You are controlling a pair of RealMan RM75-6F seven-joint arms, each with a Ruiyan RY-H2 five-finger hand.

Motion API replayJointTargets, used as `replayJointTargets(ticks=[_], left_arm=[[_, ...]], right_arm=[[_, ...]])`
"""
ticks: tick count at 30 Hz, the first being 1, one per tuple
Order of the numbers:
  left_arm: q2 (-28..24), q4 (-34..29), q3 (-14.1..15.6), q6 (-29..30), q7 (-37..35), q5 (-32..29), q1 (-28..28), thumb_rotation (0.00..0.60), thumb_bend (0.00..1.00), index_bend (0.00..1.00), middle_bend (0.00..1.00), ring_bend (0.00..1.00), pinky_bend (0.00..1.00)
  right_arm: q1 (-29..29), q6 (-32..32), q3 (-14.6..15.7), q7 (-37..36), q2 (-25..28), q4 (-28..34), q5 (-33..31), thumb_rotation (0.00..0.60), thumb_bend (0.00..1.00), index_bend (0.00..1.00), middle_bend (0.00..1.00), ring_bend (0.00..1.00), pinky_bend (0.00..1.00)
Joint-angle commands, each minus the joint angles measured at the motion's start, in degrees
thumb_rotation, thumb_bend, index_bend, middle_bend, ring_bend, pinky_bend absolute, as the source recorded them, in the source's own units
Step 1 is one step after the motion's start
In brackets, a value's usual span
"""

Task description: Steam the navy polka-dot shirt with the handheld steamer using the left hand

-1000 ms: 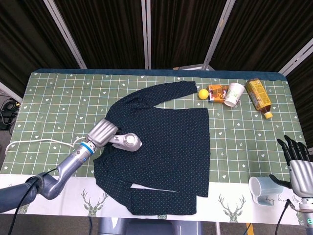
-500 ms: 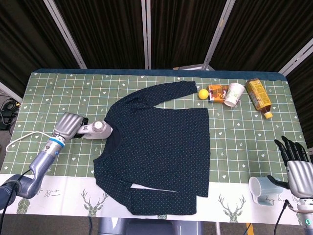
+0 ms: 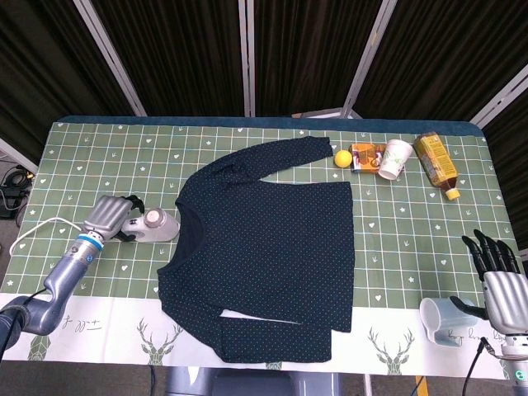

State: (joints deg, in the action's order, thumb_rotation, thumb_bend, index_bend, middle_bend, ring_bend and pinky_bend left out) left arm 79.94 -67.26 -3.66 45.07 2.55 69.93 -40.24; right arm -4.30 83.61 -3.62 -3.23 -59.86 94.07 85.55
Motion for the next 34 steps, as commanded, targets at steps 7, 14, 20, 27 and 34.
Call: replayJointTargets(ticks=[7,14,20,27,34], left_arm=[[-6.34,-9.48,-1.05,0.97,3.18,-4.02,1.54,0.600,0.00,0.00,0.00,0.00,0.00],[-12.95,-18.99,-2.25,11.88,0.60,-0.76,6.72,0.600,0.00,0.00,0.00,0.00,0.00],[-16.90,-26.18,-0.96,26.03,-0.34,4.63,14.60,0.600,0.00,0.00,0.00,0.00,0.00],[-17.42,-32.80,2.04,37.99,3.69,7.29,23.04,0.600,0.00,0.00,0.00,0.00,0.00],[-17.12,-35.98,5.49,45.04,6.76,11.73,28.90,0.600,0.00,0.00,0.00,0.00,0.00]], right_arm=[[0.33,0.73,0.17,-0.49,0.32,0.28,0.63,0.600,0.00,0.00,0.00,0.00,0.00],[0.68,1.68,0.44,-0.73,0.63,0.76,1.69,0.600,0.00,0.00,0.00,0.00,0.00],[0.97,2.27,0.35,-1.79,0.96,0.57,1.75,0.600,0.00,0.00,0.00,0.00,0.00],[1.27,2.86,0.12,-2.71,1.05,-0.26,1.51,0.600,0.00,0.00,0.00,0.00,0.00],[1.50,3.52,-0.07,-2.94,1.17,-1.01,1.62,0.600,0.00,0.00,0.00,0.00,0.00]])
